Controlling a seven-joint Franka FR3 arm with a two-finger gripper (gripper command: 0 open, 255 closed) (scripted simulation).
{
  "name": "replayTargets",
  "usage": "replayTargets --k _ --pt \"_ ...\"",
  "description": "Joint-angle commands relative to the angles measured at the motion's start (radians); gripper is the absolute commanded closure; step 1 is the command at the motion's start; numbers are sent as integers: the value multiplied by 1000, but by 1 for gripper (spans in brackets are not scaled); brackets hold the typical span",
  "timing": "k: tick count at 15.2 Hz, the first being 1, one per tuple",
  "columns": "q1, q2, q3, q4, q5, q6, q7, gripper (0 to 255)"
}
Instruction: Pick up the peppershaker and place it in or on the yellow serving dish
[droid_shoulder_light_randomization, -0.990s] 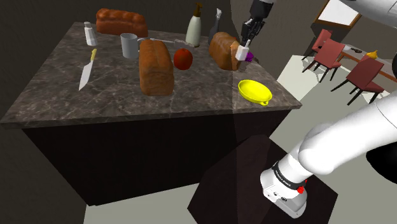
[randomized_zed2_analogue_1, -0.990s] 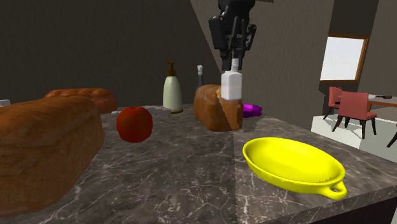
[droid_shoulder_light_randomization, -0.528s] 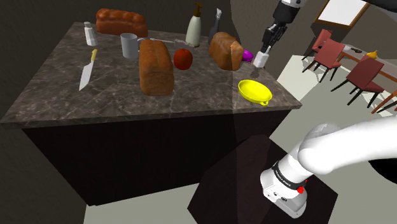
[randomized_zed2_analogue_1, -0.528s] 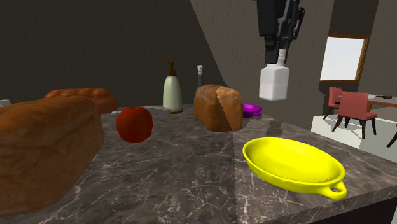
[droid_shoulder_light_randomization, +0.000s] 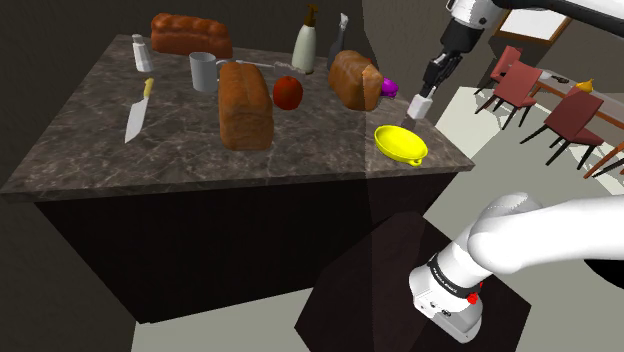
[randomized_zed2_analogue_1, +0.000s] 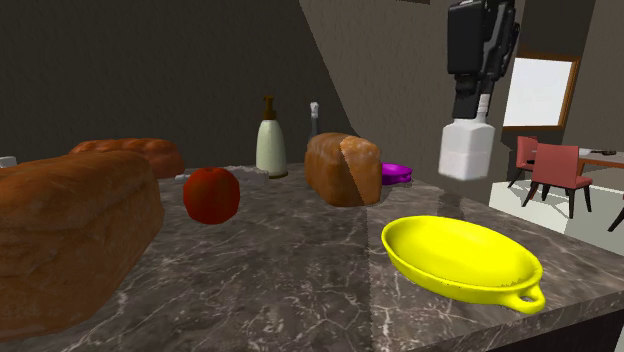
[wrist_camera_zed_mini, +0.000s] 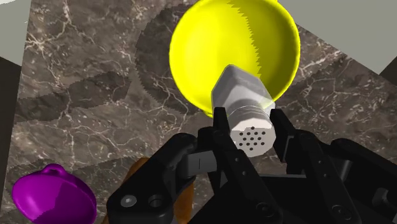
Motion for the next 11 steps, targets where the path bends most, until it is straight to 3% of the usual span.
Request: replayTargets --k 1,11 --pt "-1 -9 -1 -34 -2 25 2 255" --pt "-6 -42 -10 -192 -12 150 11 255"
